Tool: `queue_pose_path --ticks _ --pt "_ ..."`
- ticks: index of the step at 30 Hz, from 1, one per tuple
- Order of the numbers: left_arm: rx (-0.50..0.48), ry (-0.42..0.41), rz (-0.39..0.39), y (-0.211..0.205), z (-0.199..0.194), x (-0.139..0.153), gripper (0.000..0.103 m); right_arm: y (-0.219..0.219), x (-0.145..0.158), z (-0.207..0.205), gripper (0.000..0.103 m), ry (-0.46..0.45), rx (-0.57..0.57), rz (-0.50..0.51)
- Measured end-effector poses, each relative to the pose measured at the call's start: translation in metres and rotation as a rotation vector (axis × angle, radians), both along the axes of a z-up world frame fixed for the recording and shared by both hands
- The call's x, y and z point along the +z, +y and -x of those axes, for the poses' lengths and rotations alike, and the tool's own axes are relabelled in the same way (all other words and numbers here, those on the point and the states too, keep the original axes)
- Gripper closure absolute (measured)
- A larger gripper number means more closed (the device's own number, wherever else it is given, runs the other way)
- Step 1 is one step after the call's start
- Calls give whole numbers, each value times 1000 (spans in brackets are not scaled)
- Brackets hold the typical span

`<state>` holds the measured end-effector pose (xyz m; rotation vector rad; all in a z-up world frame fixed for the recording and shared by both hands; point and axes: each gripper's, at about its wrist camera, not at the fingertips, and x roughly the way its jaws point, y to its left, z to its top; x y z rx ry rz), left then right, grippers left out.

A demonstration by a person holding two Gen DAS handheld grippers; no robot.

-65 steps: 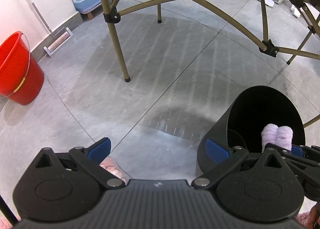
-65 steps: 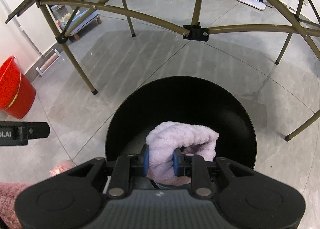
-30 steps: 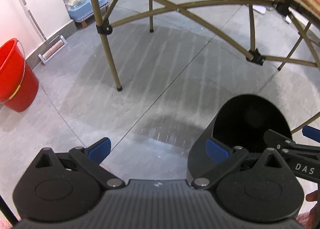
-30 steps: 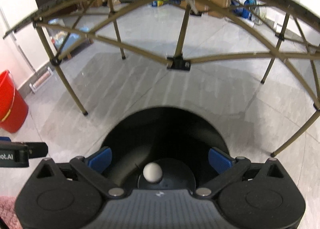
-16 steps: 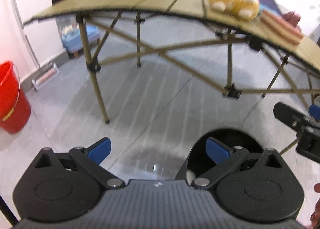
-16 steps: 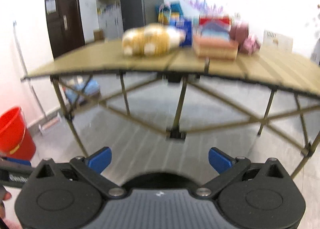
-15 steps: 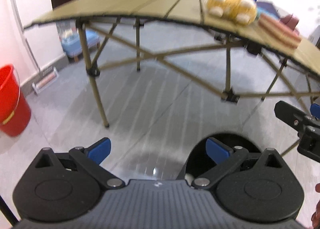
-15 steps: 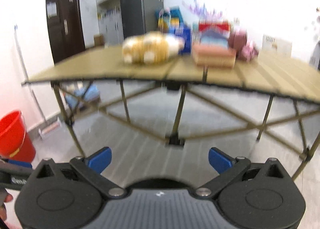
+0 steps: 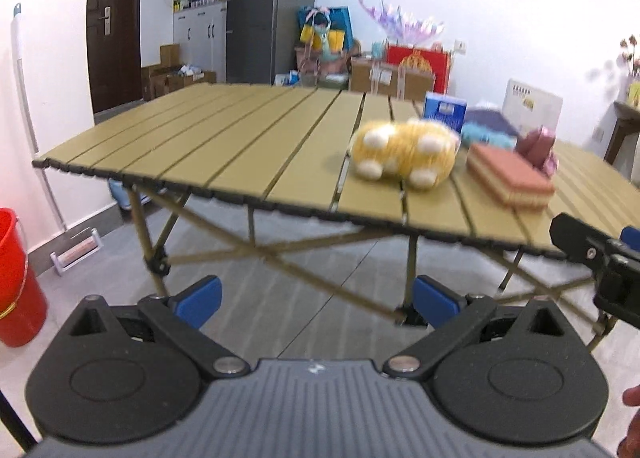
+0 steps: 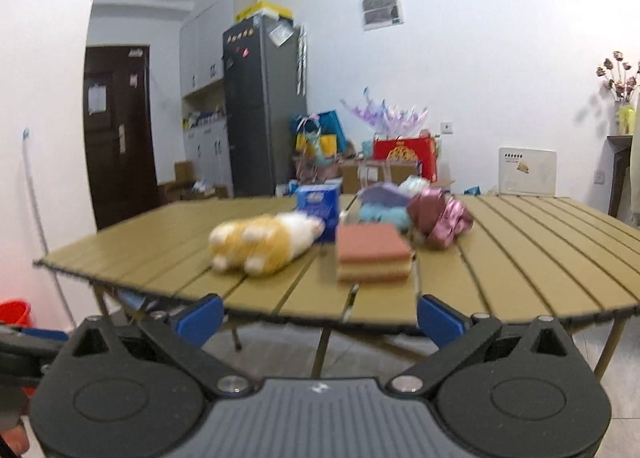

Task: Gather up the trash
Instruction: 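Move both tools back to the table toward the plush toy and sponge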

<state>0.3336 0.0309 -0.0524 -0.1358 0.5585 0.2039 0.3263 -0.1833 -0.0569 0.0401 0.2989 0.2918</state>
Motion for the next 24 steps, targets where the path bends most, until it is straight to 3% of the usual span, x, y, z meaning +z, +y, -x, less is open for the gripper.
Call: queue_pose_path --ticks 13,24 --pt "37 -91 -2 8 -50 24 0 -10 5 -71 0 -14 -92 13" --pt "8 -106 -15 14 -87 26 0 2 -11 -128 0 29 -116 46"
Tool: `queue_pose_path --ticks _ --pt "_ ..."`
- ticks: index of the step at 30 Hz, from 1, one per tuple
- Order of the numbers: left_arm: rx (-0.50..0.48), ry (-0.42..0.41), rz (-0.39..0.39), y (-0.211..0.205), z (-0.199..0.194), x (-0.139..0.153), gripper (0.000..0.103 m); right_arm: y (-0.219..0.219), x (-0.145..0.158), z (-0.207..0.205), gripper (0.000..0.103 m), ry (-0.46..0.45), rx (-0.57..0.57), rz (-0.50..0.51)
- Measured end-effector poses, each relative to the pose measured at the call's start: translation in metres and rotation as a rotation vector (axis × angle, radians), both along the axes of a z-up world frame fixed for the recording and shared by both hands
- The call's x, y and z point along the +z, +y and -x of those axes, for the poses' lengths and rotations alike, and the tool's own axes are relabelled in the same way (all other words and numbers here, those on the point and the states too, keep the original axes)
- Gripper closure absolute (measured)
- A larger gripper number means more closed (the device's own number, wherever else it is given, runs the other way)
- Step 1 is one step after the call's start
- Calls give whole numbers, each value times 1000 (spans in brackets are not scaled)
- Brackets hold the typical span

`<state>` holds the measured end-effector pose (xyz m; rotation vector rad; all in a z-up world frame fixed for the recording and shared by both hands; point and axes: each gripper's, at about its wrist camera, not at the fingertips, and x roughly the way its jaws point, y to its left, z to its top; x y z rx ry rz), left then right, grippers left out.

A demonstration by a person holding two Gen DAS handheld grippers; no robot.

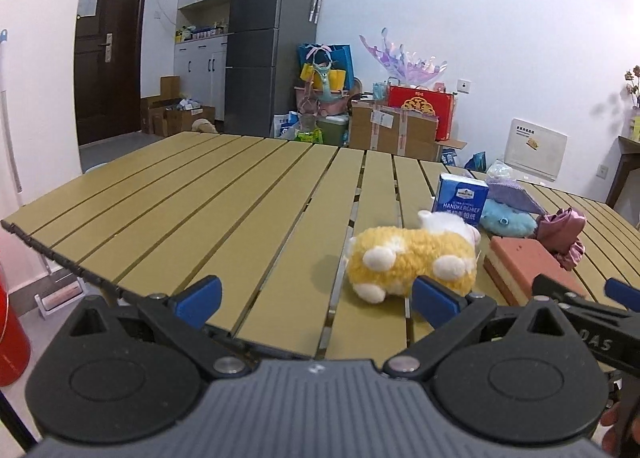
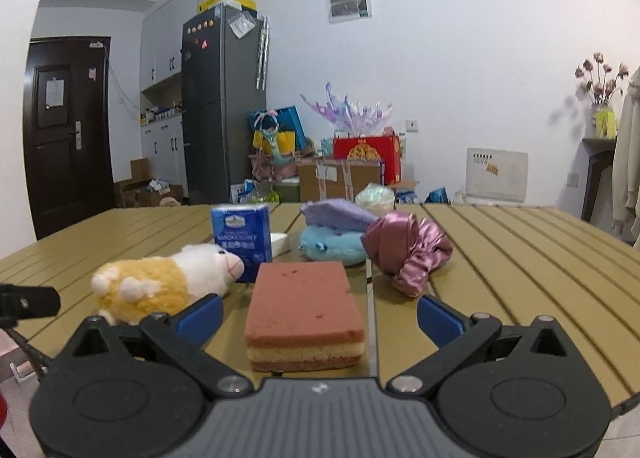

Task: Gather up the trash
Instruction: 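Move both tools back to the table toward the plush toy and sponge, then grasp the pink sponge with the right tool while the left tool grasps the plush toy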

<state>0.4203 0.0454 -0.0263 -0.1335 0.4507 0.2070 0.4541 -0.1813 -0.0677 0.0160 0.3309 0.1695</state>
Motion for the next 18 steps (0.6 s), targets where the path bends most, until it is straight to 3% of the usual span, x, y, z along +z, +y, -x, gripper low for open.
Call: queue_pose_path --ticks 8,13,15,18 --pt "-23 19 16 5 -16 -9 0 15 -16 -31 0 68 -15 -8" --pt "-45 11 40 4 -20 -10 0 21 -22 -37 16 69 -17 -10" --pt "-59 6 47 3 -20 -9 0 22 -24 -37 31 68 -22 -8" --pt "-80 -7 58 2 -22 -6 0 21 -24 -38 33 70 -20 -7"
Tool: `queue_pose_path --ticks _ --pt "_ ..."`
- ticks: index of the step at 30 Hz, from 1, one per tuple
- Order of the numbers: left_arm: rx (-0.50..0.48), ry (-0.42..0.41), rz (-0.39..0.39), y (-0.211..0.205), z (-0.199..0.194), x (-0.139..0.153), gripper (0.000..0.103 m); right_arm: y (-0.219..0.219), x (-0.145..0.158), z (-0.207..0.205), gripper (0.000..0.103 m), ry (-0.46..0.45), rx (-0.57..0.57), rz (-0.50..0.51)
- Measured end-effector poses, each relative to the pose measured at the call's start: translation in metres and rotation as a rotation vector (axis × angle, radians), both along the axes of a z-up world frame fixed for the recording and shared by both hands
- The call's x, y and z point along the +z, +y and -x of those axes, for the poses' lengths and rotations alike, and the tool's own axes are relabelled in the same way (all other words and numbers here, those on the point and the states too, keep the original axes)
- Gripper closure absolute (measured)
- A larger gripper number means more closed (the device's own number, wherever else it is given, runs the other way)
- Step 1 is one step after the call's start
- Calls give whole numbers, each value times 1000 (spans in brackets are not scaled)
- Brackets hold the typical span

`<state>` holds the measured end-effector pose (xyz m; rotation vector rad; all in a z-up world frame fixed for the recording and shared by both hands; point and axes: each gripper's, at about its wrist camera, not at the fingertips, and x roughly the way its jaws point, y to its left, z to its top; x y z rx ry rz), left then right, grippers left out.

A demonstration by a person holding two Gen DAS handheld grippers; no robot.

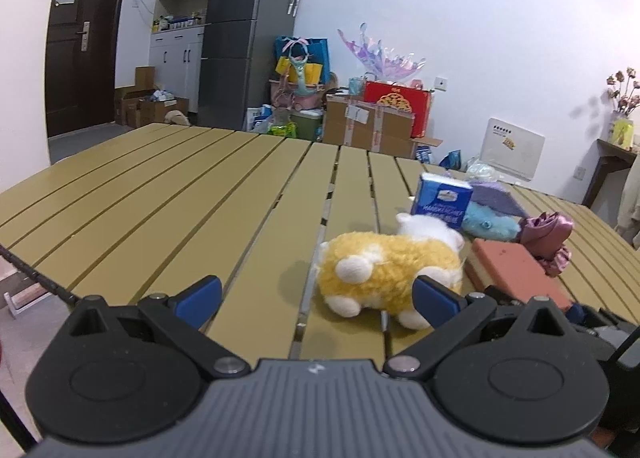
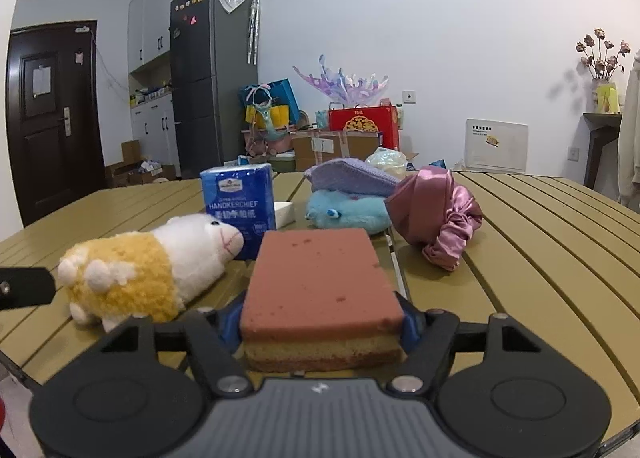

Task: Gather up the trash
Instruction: 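Grasp the pink sponge with the right tool while the left tool grasps the plush toy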

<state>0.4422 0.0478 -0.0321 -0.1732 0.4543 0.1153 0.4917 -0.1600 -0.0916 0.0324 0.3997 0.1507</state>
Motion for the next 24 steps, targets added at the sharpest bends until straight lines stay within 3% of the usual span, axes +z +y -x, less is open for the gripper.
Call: queue_pose_path --ticks 6,13,24 --pt "-39 -40 8 -8 -12 7 0 -1 3 4 34 5 -7 8" --pt "-69 -88 19 -15 -25 10 0 -16 11 14 34 -27 -15 -61" --pt "-141 -44 35 -18 -57 -3 0 -49 21 24 34 -80 -105 -75"
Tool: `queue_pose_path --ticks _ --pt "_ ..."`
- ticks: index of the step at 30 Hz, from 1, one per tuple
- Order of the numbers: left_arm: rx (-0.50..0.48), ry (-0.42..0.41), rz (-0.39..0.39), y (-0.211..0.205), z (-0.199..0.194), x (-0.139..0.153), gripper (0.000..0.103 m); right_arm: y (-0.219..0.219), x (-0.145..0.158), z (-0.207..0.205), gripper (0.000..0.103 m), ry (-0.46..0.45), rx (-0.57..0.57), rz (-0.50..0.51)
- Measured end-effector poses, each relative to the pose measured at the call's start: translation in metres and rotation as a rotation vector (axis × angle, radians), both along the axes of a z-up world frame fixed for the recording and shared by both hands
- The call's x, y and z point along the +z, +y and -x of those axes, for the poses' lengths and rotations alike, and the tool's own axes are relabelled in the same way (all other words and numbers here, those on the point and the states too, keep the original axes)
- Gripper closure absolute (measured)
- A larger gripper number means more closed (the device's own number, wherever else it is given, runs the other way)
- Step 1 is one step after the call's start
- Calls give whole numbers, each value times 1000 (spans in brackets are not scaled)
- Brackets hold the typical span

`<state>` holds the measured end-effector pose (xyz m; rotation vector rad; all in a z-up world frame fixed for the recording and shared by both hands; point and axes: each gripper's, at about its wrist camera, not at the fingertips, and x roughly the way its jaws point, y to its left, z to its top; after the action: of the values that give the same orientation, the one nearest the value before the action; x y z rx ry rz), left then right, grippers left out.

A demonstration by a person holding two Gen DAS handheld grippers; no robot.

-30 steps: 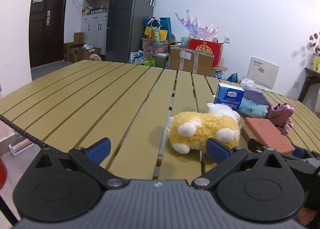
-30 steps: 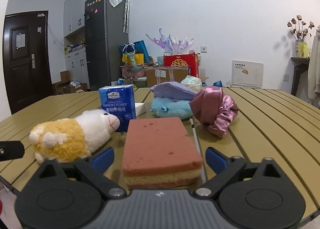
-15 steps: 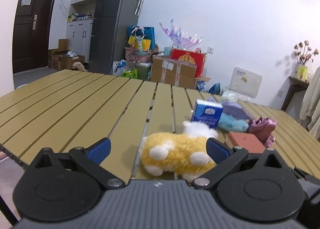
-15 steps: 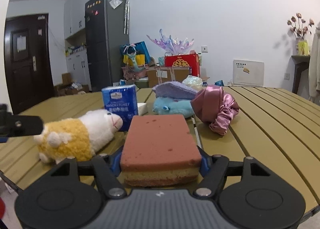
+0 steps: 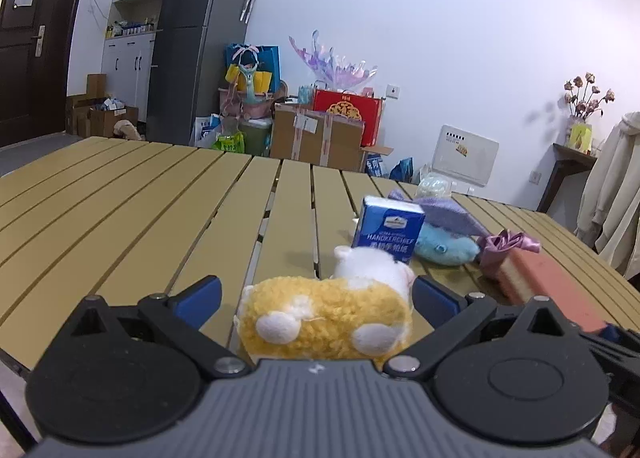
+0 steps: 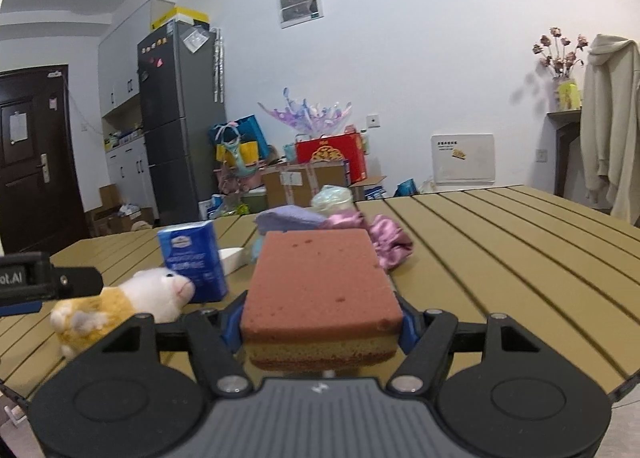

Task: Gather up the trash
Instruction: 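Grasp the pink sponge with the right tool while the left tool grasps the plush toy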

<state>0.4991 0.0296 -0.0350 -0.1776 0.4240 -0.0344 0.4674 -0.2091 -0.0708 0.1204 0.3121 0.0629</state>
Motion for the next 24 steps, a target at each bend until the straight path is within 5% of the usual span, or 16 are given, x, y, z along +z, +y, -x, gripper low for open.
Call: queue_pose_path --ticks 24 --pt "-35 66 -24 -12 -19 -29 0 -11 -11 -4 34 23 -17 21"
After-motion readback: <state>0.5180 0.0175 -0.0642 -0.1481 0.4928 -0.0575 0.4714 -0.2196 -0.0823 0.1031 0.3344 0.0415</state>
